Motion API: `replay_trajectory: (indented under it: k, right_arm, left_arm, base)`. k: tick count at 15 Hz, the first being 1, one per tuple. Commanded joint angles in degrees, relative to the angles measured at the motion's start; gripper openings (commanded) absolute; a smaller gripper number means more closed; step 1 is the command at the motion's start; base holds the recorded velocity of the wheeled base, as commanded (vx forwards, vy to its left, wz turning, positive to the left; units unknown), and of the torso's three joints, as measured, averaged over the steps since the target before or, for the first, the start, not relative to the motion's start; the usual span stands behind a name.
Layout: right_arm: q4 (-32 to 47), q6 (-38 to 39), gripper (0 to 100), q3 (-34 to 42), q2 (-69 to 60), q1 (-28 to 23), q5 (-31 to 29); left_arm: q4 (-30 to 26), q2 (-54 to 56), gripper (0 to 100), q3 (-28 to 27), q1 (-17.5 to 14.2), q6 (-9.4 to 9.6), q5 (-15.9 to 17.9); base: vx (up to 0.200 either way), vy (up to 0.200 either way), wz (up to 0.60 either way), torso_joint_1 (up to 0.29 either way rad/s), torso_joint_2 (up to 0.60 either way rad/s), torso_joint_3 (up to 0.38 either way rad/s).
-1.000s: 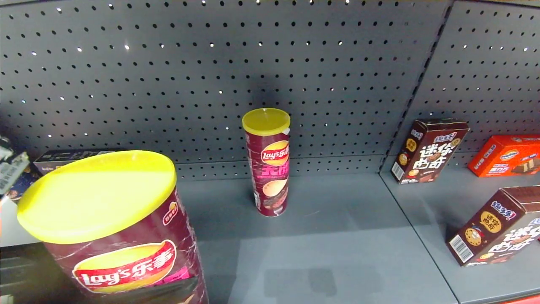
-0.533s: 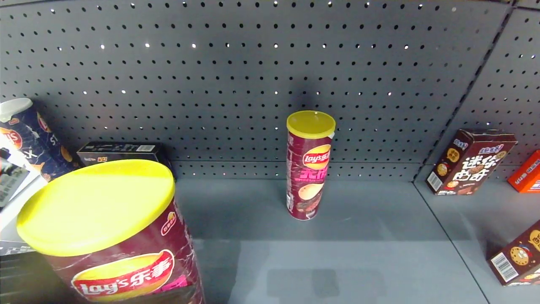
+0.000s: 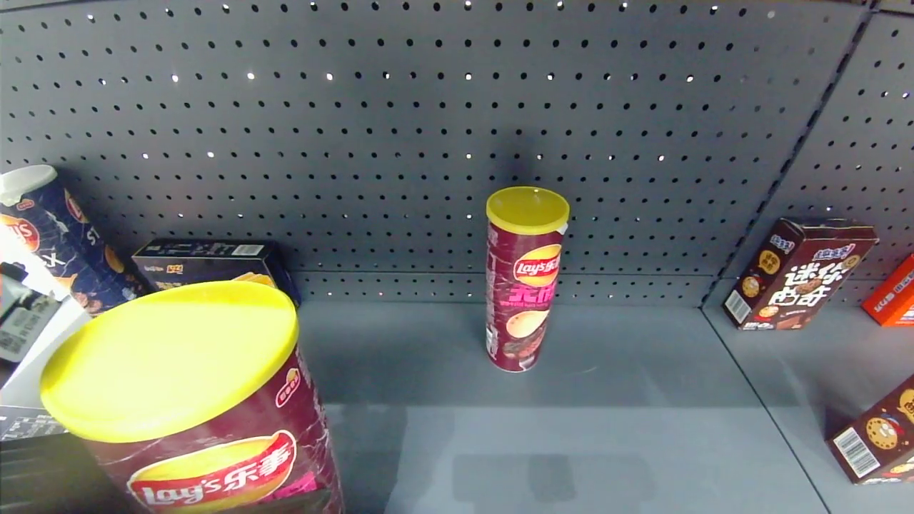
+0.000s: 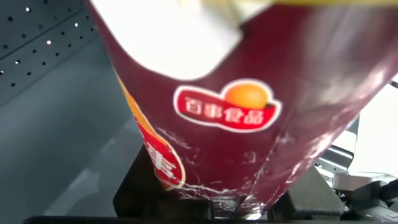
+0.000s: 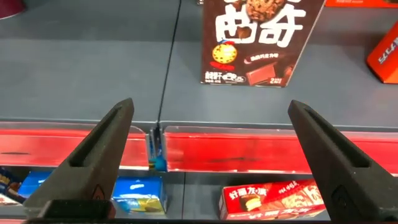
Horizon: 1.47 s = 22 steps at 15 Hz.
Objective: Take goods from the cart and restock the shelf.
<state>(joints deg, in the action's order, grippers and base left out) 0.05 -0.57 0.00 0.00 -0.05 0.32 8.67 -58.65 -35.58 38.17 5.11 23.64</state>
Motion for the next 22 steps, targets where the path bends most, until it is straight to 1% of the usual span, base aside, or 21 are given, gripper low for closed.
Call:
replay_trajectory:
  k: [1,2,3,4,5,7,8,10,12,14,16,18,22]
  right_arm:
    - [0.1,-0.1,100,-0.1,0.1,0.2,0.1]
    - [0.2,-0.6,100,-0.3,0.2,0.0,-0.4]
    - [0.4,-0.5,100,-2.5,0.4,0.0,-1.0]
    - [1.7,0.2,100,-18.5,12.8,0.4,-2.1]
    - [3.8,0.7,100,-20.7,15.3,0.9,-2.0]
    - [9.8,-0.4,100,-31.5,16.7,2.7,1.4]
    - [10.1,-0.6,100,-33.9,18.3,3.4,2.1]
    - [10.3,-0.7,100,-35.3,20.6,5.4,2.4]
    - [9.9,-4.6,100,-35.3,25.3,9.3,2.5]
    - [8.9,-6.1,100,-35.7,29.3,11.2,2.7]
    - [2.6,-6.5,100,-35.6,35.9,15.6,3.9]
    - [-3.7,-6.5,100,-36.4,43.9,18.5,4.2]
    - [-3.8,-6.4,100,-39.6,53.0,23.5,4.1]
  left_arm:
    - [0.0,-0.1,0,0.2,0.0,-0.01,0.0]
    - [0.0,-0.1,0,0.3,0.0,-0.01,0.0]
    - [0.1,-0.1,0,0.6,0.0,-0.01,0.0]
    - [0.2,-0.1,0,0.5,-0.6,-0.10,0.2]
    - [0.3,-0.2,0,0.8,-0.6,-0.01,0.3]
    - [0.3,-0.1,0,1.3,-0.6,0.08,0.3]
    - [0.3,-0.1,0,1.3,-0.6,-0.01,0.2]
    - [0.3,-0.1,0,1.2,-0.7,-0.10,0.2]
    - [0.3,-0.1,0,1.8,-0.7,-0.10,0.1]
    - [0.2,-0.1,0,2.1,-0.7,-0.10,0.0]
    - [0.2,-0.1,0,2.0,-0.8,-0.10,-0.1]
    - [0.2,-0.1,0,2.0,-0.9,-0.10,-0.3]
    - [0.2,0.0,0,1.7,-1.3,-0.10,-0.6]
  base:
    - [0.000,0.000,0.00,0.000,0.00,0.000]
    - [0.000,0.000,0.00,0.000,0.00,0.000]
    - [0.000,0.000,0.00,0.000,0.00,0.000]
    - [0.000,0.000,0.00,0.000,0.00,0.000]
    - [0.000,0.000,0.00,0.000,0.00,0.000]
    - [0.000,0.000,0.00,0.000,0.00,0.000]
    - [0.000,0.000,0.00,0.000,0.00,0.000]
    - [0.000,0.000,0.00,0.000,0.00,0.000]
    - [0.000,0.000,0.00,0.000,0.00,0.000]
    - [0.000,0.000,0.00,0.000,0.00,0.000]
    - [0.000,0.000,0.00,0.000,0.00,0.000]
    - [0.000,0.000,0.00,0.000,0.00,0.000]
    - [0.000,0.000,0.00,0.000,0.00,0.000]
